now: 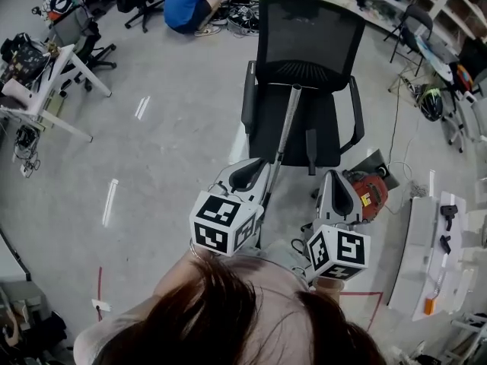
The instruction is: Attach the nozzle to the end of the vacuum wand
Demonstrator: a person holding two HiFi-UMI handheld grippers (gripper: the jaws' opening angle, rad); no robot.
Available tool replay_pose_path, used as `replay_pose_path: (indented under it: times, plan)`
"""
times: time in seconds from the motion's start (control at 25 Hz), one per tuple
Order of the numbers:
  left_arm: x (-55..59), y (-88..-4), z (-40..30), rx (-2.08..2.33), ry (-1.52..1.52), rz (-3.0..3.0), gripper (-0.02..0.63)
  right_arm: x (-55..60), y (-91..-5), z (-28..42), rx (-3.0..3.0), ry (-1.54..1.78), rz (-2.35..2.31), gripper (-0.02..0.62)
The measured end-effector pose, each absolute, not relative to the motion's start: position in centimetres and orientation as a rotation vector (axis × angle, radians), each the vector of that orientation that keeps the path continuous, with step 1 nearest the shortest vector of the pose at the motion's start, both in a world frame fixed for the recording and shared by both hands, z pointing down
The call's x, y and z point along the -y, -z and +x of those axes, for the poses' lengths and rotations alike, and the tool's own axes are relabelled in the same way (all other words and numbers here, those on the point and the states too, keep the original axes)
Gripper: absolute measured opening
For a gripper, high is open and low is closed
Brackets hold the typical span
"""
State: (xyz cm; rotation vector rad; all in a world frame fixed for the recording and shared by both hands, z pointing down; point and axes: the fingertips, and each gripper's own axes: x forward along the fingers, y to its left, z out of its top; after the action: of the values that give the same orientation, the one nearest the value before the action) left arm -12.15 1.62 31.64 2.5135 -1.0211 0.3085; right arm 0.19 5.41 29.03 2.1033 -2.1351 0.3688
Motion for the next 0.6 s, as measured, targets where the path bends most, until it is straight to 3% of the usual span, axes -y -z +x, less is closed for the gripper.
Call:
replay_pose_path:
  times: [0.6]
  plan:
    - [1.1,-33.2,-10.2,0.994,-0.336,2.523,0.018,-3.4,-30.6,2.3,2.099,-0.387,2.115,0.025]
